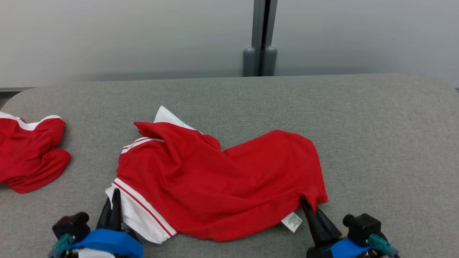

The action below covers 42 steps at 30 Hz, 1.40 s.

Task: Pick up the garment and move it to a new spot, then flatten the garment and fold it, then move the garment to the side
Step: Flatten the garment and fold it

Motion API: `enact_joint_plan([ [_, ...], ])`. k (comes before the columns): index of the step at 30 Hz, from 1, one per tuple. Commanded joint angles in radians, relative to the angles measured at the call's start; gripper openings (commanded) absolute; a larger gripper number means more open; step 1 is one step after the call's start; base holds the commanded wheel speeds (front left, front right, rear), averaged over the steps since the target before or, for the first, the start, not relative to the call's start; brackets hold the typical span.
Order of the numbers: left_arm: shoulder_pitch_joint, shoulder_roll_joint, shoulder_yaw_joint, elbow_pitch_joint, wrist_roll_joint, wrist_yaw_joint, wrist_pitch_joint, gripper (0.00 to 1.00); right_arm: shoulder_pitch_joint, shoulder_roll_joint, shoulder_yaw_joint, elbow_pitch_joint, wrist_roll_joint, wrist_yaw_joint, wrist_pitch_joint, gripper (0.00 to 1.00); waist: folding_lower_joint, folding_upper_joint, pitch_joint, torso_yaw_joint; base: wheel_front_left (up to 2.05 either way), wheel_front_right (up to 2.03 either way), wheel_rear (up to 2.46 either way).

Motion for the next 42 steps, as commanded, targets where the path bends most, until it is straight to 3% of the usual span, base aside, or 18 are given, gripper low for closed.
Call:
enact_joint_plan([
  [1,-0.041,0.012,-0.012,-0.037,-0.019,-0.001,0.0,0.0,-0.038,-0.009,0.001,-0.025,-0.005,0.0,-0.001,0.0,-0.0001,-0.0002,0.008,0.002,0.0,0.0,0.0],
  [6,-0.135,0.044,-0.034,-0.104,-0.082,-0.001,0.0,0.0,-0.147,-0.037,0.008,-0.061,0.017,0.0,-0.001,0.0,-0.0001,-0.0002,0.034,-0.006,0.0,0.0,0.0],
  [12,-0.401,0.116,-0.102,-0.076,-0.16,-0.001,0.004,0.0,-0.442,-0.093,0.029,-0.03,0.052,0.0,-0.001,0.0,-0.0001,-0.0002,0.117,-0.029,0.0,0.0,0.0],
  [19,-0.826,0.185,-0.141,0.051,-0.245,-0.001,0.051,0.0,-0.872,-0.115,0.055,0.163,0.163,0.0,-0.001,0.0,-0.0001,-0.0002,0.229,-0.051,0.0,0.0,0.0],
  [29,-1.358,0.173,-0.247,0.208,-0.271,-0.001,0.045,0.0,-1.366,-0.121,-0.009,0.404,0.374,0.0,-0.001,0.0,-0.0001,-0.0002,0.305,-0.052,0.0,0.0,0.0],
  [36,-1.532,0.158,-0.336,0.285,-0.307,-0.001,0.027,0.0,-1.504,-0.143,-0.018,0.494,0.421,0.0,0.0,0.0,-0.0001,-0.0002,0.319,-0.044,0.0,0.0,0.0],
  [42,-1.478,0.159,-0.39,0.325,-0.375,-0.001,0.006,0.0,-1.452,-0.135,0.032,0.546,0.457,0.0,-0.001,0.0,-0.0001,-0.0002,0.331,-0.04,0.0,0.0,0.0],
])
